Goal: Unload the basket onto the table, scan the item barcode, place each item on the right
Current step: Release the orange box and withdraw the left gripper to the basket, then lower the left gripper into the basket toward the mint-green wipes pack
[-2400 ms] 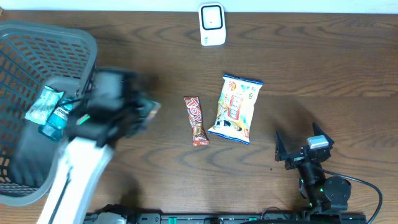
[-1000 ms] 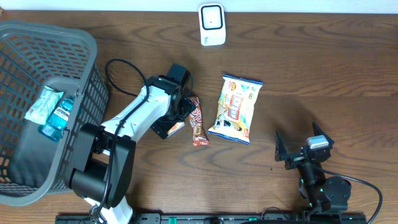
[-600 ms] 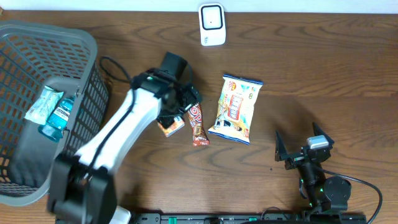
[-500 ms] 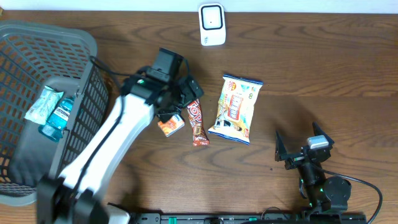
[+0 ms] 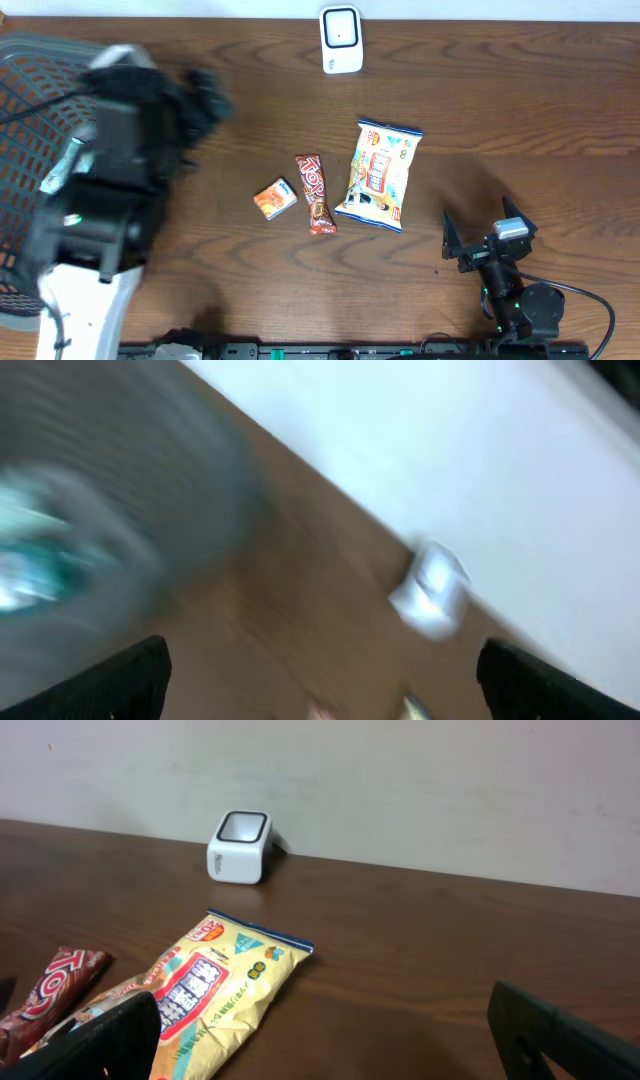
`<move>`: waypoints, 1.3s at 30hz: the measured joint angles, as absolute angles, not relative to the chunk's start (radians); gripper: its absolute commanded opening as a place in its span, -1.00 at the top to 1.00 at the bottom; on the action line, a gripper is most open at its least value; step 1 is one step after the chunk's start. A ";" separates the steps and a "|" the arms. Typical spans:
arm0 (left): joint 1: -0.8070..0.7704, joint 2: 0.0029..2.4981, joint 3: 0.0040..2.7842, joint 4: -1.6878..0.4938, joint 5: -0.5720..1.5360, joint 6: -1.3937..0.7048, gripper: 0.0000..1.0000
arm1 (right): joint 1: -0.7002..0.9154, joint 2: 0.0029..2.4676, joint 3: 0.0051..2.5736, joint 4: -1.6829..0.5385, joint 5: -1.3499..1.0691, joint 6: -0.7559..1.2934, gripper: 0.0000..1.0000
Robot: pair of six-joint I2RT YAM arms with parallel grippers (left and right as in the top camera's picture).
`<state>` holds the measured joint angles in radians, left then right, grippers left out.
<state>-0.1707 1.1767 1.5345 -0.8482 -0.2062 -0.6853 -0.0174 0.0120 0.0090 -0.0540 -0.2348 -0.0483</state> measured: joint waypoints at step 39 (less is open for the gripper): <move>0.566 1.855 1.566 -0.801 -0.067 -0.556 -0.96 | -0.017 0.012 0.009 -0.054 -0.235 -0.049 -0.99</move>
<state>0.5655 1.8549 1.5658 -0.8009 -0.0673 -0.5556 -0.0174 0.0120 0.0090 -0.0540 -0.2348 -0.0486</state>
